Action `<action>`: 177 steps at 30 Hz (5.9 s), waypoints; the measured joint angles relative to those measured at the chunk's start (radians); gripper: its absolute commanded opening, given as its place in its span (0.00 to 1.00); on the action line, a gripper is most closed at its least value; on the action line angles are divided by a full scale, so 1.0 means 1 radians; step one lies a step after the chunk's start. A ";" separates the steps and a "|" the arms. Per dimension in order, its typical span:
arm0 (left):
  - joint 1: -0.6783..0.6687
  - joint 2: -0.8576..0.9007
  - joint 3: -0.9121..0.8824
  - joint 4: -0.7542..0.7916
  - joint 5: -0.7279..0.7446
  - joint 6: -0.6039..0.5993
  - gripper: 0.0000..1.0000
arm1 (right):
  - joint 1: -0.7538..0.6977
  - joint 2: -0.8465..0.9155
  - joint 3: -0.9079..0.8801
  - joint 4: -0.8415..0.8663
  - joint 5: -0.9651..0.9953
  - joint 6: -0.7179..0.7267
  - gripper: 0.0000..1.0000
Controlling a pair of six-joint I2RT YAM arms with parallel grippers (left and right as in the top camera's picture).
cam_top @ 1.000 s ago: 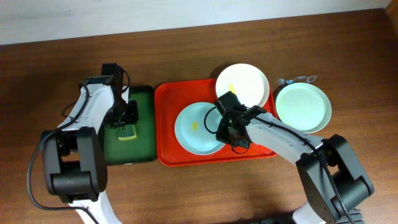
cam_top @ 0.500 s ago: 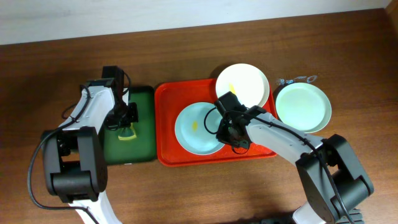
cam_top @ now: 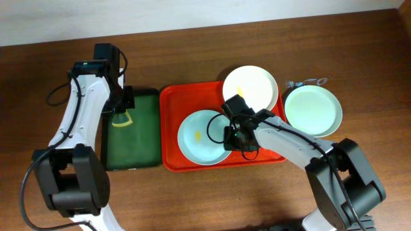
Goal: Clean dirty plates on tray and stack at the side
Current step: 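Carry the sponge with the left gripper onto the light blue plate, then scrub the light blue plate with the sponge while right gripper holds rim, then return the sponge to the green tray and raise the left arm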
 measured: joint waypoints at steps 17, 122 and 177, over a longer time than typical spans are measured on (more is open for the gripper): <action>-0.005 0.000 0.000 0.001 -0.001 0.000 0.00 | 0.000 0.001 0.000 0.029 0.010 -0.021 0.04; -0.497 0.140 -0.154 0.298 0.052 -0.154 0.00 | -0.068 0.001 -0.001 0.087 -0.098 0.031 0.04; -0.363 -0.039 -0.235 0.214 0.291 -0.064 0.00 | -0.070 0.002 -0.001 0.084 -0.101 0.031 0.05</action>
